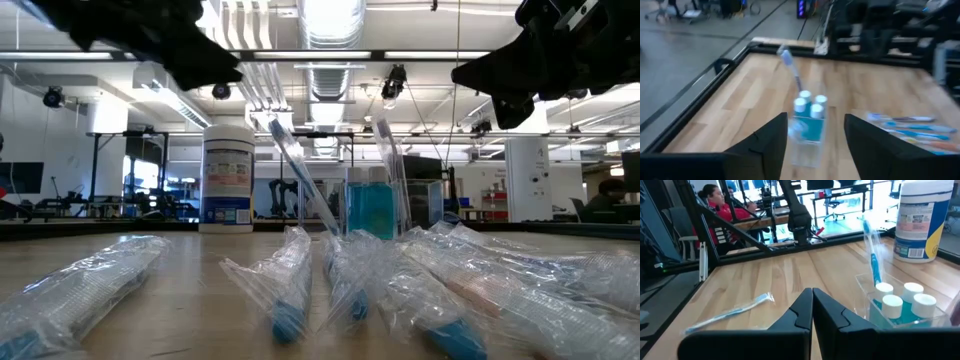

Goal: Pick & Place toothbrushing station
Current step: Put the purple toothbrush into the transparent organizer

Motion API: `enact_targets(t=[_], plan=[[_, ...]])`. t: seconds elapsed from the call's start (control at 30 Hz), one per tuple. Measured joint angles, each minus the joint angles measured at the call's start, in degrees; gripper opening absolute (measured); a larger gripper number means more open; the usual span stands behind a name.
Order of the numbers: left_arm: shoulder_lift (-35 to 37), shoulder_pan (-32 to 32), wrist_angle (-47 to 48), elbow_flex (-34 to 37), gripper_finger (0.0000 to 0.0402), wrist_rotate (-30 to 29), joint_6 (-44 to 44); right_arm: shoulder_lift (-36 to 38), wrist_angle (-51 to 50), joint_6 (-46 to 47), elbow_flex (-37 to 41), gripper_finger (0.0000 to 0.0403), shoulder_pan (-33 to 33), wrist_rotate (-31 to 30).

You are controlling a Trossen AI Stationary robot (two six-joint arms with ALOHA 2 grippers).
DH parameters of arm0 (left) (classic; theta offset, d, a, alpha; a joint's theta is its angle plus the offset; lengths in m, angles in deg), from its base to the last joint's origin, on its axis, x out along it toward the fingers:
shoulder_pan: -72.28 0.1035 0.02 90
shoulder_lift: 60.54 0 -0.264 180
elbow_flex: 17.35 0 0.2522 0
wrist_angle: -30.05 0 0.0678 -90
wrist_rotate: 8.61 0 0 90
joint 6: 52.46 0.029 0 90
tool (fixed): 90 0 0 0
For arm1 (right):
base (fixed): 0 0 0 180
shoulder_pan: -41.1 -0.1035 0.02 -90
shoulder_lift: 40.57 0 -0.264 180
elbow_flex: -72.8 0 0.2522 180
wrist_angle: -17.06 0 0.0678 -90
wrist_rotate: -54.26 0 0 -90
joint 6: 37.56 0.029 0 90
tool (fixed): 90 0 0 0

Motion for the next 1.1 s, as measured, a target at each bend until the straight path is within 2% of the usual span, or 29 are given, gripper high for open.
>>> enact_targets(t=[0.1,0.2,0.33,0.4,0.5,0.6,0.7,0.77,0.87,1.0,1.1], plan=[[8.45,-1.55,-2.85,5.93,0.0163,0.66,-2.96,0.00,-0.82,1.46,0.12,0.0008,0.00,-0.02],[15.31,-2.31,-4.36,11.26,0.0112,4.91,-7.05,0.00,-1.49,2.05,0.12,0.0008,-0.07,0.24],[20.81,-2.93,-7.47,17.48,0.0030,7.49,-9.29,0.00,-1.79,3.50,-0.08,0.0008,-0.09,4.14],[22.44,-2.93,-10.55,20.43,0.0009,7.39,-10.52,0.04,-4.82,5.56,-2.02,0.0008,-0.11,7.07],[23.92,-2.93,-14.04,24.14,0.0012,7.39,-11.15,0.15,-19.23,11.49,-8.78,0.0008,-0.62,8.78],[24.74,-2.93,-14.97,26.35,0.0013,7.37,-11.20,-0.55,-45.59,22.59,-19.33,0.0008,-1.39,8.79],[24.99,-2.93,-14.92,26.71,0.0010,7.37,-11.39,-3.70,-71.90,37.64,-29.31,0.0008,-2.01,7.22],[24.99,-2.93,-15.16,26.73,0.0007,7.34,-11.70,-6.67,-82.92,45.12,-34.32,0.0008,-2.55,6.16],[24.99,-2.93,-15.35,26.73,0.0007,7.32,-11.73,-11.01,-88.40,47.19,-39.25,0.0008,-3.24,7.06],[25.04,-2.93,-15.52,26.73,0.0013,7.52,-12.13,-16.94,-87.65,44.99,-43.84,0.0008,-3.13,13.41],[25.04,-2.93,-15.48,26.73,0.0015,7.62,-11.15,-21.37,-87.71,46.21,-47.09,0.0009,-2.65,14.89]])
